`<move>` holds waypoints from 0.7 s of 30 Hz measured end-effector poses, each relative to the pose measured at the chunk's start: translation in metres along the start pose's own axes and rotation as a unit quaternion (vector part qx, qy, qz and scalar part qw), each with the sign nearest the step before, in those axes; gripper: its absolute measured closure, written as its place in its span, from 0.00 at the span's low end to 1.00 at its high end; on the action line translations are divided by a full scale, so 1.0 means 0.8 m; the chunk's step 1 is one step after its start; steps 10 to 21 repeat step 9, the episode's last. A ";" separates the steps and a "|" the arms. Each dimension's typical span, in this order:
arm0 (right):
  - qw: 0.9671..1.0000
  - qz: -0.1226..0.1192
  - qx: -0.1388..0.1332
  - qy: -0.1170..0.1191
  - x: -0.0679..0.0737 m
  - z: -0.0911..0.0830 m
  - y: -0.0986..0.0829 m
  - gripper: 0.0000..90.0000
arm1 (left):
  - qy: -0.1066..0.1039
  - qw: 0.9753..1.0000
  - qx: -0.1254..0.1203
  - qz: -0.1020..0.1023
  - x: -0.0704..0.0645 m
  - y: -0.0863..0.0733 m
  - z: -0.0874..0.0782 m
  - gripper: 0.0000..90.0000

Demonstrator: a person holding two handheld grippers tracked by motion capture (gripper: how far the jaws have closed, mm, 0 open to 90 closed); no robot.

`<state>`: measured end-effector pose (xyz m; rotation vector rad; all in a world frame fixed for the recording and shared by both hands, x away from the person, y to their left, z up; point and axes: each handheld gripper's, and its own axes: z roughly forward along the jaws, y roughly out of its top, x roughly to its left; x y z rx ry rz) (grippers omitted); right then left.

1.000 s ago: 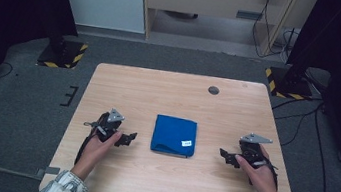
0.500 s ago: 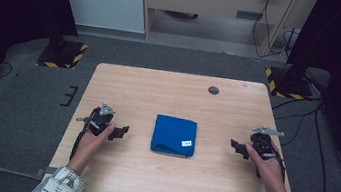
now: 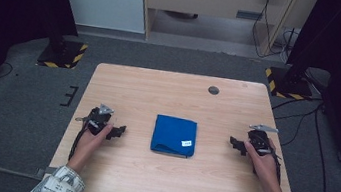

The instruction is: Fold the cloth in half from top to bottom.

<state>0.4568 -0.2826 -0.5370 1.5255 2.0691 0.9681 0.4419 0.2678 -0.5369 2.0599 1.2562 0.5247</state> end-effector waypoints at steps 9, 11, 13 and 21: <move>0.999 -0.037 0.009 -0.026 0.023 0.003 -0.004 0.06 | 0.003 1.000 0.004 0.001 -0.006 -0.002 -0.001 0.05; 0.999 -0.037 0.009 -0.026 0.023 0.003 -0.004 0.06 | 0.003 1.000 0.004 0.001 -0.006 -0.002 -0.001 0.05; 0.999 -0.037 0.009 -0.026 0.023 0.003 -0.004 0.06 | 0.003 1.000 0.004 0.001 -0.006 -0.002 -0.001 0.05; 0.999 -0.037 0.009 -0.026 0.023 0.003 -0.004 0.06 | 0.003 1.000 0.004 0.001 -0.006 -0.002 -0.001 0.05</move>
